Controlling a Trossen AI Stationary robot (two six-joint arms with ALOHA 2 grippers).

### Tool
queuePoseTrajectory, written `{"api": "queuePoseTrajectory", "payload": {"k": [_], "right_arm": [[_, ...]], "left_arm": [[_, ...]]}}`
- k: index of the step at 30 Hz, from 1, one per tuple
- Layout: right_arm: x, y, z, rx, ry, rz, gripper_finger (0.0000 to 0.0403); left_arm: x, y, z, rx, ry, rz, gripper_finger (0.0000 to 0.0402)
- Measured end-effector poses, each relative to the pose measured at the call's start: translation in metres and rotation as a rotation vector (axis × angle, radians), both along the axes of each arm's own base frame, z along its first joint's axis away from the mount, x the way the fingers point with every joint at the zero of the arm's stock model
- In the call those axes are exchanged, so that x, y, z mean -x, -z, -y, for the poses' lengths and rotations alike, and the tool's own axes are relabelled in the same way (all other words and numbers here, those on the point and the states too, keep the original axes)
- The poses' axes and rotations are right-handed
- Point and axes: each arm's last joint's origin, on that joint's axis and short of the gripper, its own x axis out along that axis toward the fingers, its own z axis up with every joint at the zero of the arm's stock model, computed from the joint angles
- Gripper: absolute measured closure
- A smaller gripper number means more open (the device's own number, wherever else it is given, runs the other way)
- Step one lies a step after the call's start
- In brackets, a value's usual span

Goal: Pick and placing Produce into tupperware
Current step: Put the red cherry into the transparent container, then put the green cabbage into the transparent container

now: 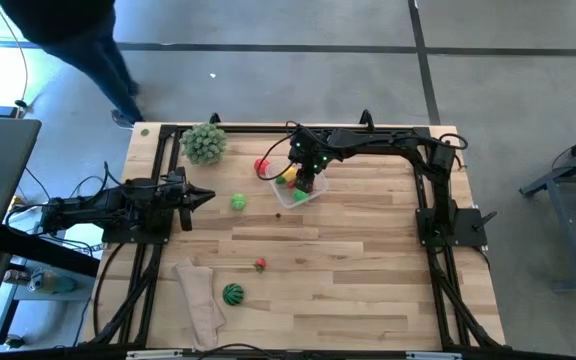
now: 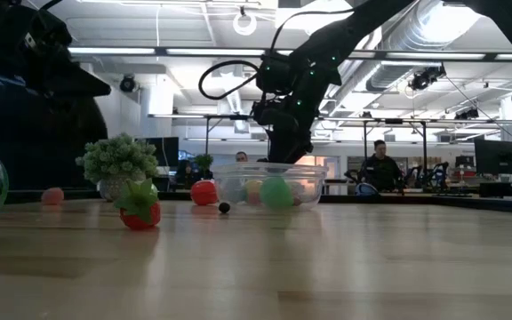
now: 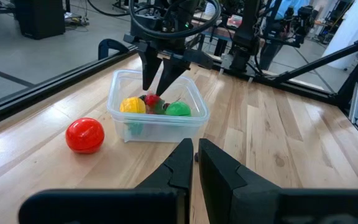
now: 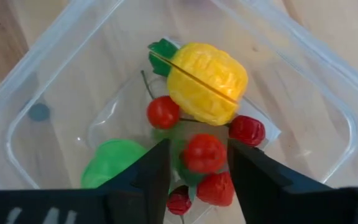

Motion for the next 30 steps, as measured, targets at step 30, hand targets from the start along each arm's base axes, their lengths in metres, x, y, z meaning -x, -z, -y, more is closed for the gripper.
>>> {"api": "queuePoseTrajectory", "payload": {"k": [30], "right_arm": [[0.047,-0.101,-0.030,0.081,0.009,0.049,0.0204]], "left_arm": [[0.000,0.000,0.000,0.000,0.000,0.000,0.0385]]}}
